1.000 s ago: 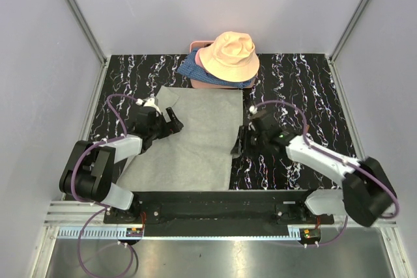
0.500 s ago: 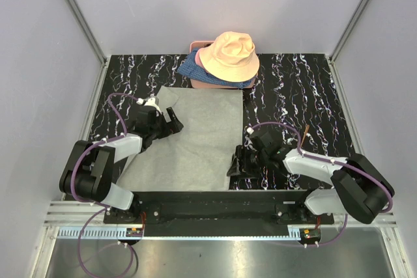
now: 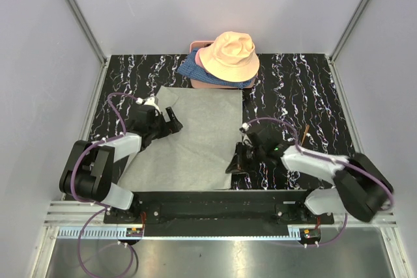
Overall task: Fold the napkin, place the utensils inside, and roll it up
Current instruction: Flatten the napkin out
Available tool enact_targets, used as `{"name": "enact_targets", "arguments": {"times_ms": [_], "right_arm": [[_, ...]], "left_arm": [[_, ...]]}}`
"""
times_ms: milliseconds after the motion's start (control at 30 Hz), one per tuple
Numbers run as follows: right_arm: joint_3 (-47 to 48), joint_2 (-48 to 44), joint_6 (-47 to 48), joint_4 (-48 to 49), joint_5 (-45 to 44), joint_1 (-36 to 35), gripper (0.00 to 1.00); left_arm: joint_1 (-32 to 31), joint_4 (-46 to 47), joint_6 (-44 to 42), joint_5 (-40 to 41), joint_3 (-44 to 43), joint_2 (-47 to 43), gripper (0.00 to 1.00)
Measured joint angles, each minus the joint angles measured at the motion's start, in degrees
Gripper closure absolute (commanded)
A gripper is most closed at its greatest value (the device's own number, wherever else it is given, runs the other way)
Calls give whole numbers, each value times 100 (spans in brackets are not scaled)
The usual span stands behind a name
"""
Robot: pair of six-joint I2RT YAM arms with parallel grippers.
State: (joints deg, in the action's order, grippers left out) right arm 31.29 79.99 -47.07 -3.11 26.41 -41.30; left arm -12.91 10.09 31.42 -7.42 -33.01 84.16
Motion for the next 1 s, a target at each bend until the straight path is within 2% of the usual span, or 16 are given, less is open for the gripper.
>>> {"name": "enact_targets", "arguments": {"times_ms": [100,133,267,367,467,600,800,900,933,967,1000], "right_arm": [[275,-1069,22,-1038,-234,-7,64],[433,-1473,24,-1432,-378,-13,55],[1060,-2728,-31,-2811,-1001,-15,52],[1139,-3095,-83,-3462,-1403,-17,48],[1051,-2990,-116,-3713,-1624,-17,46],[820,-2223,-94,-3491,-1620,-20,46],[643,-1285,92,-3185,-1685,-20,46],[743,-1130,236,-3108,-1797,-20,46],[826,-1064,299,-3095,-1829,-17,46],[887,-1019,341,-3075,-1845,-17,46],[970,-964,400,-3049,-1864,-17,46]], "left_arm": [[57,-2,-15,-61,0,0,1],[70,-4,-17,-74,0,0,1],[131,-7,-42,-142,0,0,1],[138,-4,-46,-162,0,0,1],[142,-9,-52,-170,0,0,1],[142,-98,-50,-190,-42,-13,1],[144,-859,-109,-120,-407,-293,5],[146,-1390,-339,210,-1202,-317,18],[146,-1558,-433,356,-1576,-234,27],[146,-1777,-599,586,-2175,-11,31],[146,-1786,-621,627,-2284,48,35]]}}
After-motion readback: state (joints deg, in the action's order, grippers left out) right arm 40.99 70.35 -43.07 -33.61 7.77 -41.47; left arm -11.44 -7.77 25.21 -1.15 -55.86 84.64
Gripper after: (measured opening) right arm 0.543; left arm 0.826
